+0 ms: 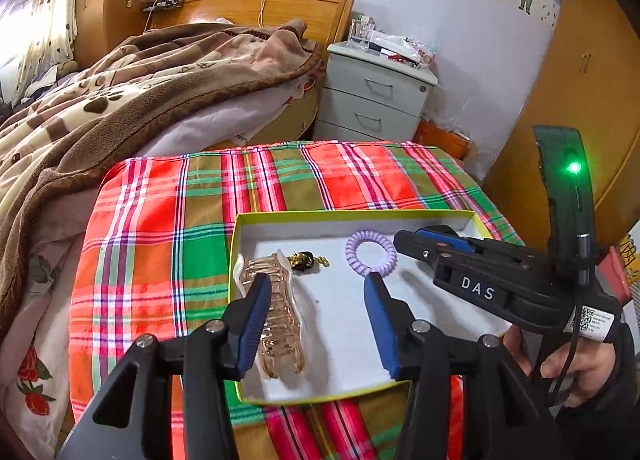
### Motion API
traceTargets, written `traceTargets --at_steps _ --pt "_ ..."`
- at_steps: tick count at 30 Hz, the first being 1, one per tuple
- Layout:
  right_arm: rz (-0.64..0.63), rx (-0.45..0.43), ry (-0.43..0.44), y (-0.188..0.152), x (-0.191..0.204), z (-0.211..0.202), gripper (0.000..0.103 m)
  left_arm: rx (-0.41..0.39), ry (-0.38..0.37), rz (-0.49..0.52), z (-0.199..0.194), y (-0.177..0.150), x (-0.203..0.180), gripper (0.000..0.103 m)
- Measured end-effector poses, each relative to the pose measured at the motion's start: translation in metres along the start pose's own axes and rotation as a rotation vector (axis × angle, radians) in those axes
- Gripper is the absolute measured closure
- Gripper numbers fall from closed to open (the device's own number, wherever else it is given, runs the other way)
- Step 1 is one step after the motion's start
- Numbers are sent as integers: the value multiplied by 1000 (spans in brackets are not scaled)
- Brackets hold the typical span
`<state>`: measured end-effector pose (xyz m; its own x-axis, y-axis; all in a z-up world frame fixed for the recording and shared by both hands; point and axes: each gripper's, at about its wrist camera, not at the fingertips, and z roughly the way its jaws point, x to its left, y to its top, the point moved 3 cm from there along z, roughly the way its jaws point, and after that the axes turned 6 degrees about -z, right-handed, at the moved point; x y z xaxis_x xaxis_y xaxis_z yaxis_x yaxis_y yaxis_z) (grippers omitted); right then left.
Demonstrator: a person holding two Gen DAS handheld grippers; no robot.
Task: Organize jewelry
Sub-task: 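Carry both items into the yellow box and open both grippers to release them, then grasp the white coiled hair tie with the right gripper while the left moves toward the gold ring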
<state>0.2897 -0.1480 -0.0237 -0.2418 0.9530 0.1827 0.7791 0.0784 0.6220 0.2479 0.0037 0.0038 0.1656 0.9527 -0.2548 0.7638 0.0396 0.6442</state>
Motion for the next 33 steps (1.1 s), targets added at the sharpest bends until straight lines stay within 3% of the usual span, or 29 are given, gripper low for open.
traceTargets --at_steps 3,7,22,33 --pt "-7 -26 -3 -6 1 -17 78 -14 -14 -8 -12 -4 0 51" --pt "-6 -60 -3 -15 3 -38 58 -34 -32 -15 -31 -12 0 49" --pt "-36 -93 -23 -83 7 -101 58 0 -71 -36 -65 -63 9 48" --pt "-86 17 -66 -161 18 -110 58 73 -104 4 -63 -114 5 48"
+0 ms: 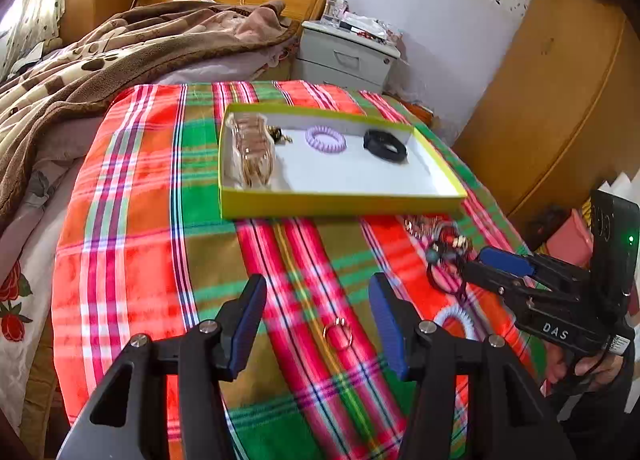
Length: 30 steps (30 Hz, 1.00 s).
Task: Organize jewelry
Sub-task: 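Grasp the white coiled hair tie with the right gripper while the left moves toward the gold ring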
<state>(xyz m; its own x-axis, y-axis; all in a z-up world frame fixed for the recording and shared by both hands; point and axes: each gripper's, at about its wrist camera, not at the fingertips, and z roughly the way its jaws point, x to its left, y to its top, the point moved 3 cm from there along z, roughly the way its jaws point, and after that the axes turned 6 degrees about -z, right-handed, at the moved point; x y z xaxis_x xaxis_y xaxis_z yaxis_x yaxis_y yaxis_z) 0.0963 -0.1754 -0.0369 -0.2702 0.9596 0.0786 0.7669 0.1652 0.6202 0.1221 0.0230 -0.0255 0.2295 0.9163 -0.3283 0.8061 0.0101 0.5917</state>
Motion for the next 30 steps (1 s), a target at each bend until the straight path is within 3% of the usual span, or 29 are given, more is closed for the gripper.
traceTargets --at_steps 10,20,24,30 --pt "14 44 12 -32 10 1 58 34 -32 -34 3 -19 6 48" --pt "-28 44 -35 -35 21 6 60 61 28 29 13 -29 0 48" --pt "-88 40 -88 -36 29 7 69 56 33 43 14 -29 -3 48" --pt "-132 27 -94 -38 35 6 89 80 65 97 22 -32 -13 48"
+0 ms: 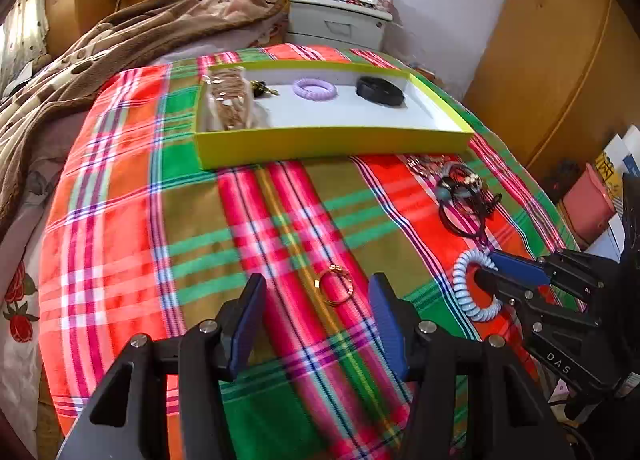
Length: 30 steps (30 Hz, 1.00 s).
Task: Organize jewelry
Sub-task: 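Grasp the white coiled hair tie with the right gripper while the left moves toward the gold ring, then lower the left gripper around the gold ring while the right holds the white hair tie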
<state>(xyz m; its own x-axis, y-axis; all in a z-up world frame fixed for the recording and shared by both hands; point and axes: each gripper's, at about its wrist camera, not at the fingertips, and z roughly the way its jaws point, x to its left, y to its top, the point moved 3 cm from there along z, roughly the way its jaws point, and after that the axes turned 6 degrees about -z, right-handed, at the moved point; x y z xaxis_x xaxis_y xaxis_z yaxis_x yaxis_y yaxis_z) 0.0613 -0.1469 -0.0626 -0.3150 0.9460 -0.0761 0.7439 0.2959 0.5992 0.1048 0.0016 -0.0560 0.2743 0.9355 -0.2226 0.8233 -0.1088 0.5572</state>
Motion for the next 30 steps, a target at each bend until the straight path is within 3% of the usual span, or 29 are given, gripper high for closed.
traceTargets --at_steps 4,19,24,30 --pt "0 -7 3 -1 -3 -1 93 6 27 27 4 0 -7 48" --pt "109 -76 6 2 -29 -12 93 3 120 100 14 1 -19 49" --pt "112 -82 12 2 -29 -13 93 -4 133 93 14 3 -16 67" --pt "113 -86 13 3 -29 -13 93 -2 123 111 13 3 -18 81"
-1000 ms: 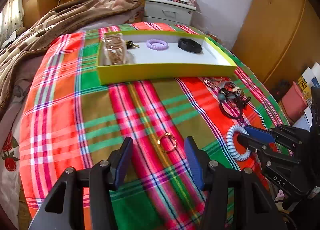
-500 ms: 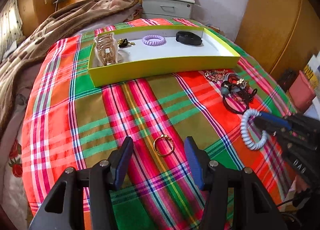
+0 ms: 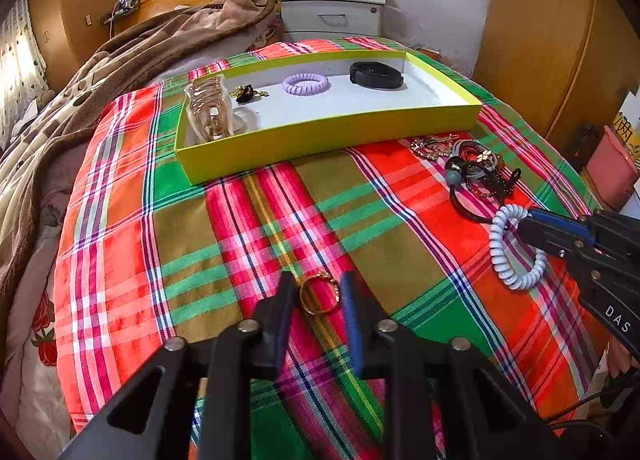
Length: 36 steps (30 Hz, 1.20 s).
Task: Organize jewelry
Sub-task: 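Lower the left gripper around the gold ring while the right holds the white hair tie, then close the left gripper on the gold ring while the right carries the white hair tie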
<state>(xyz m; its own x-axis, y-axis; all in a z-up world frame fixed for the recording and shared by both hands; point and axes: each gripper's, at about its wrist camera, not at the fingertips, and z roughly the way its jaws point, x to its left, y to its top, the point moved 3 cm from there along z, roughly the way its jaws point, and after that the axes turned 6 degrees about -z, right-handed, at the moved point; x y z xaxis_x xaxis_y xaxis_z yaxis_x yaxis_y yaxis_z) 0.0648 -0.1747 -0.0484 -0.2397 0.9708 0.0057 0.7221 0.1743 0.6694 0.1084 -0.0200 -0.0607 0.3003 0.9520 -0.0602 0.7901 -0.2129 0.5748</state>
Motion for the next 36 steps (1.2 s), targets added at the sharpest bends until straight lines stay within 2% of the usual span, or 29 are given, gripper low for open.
traceTargets --at_steps 10,17,25,36 --pt "9 -5 -3 2 -1 -2 93 0 1 2 -2 0 0 81" --pt "24 -24 -3 13 -5 -7 93 -34 -11 -6 -14 9 3 81" --pt "35 -54 1 40 -11 -9 93 -93 -43 -25 -29 38 6 81" --pt "40 -65 10 85 -26 9 93 -138 -77 -57 -28 82 10 81"
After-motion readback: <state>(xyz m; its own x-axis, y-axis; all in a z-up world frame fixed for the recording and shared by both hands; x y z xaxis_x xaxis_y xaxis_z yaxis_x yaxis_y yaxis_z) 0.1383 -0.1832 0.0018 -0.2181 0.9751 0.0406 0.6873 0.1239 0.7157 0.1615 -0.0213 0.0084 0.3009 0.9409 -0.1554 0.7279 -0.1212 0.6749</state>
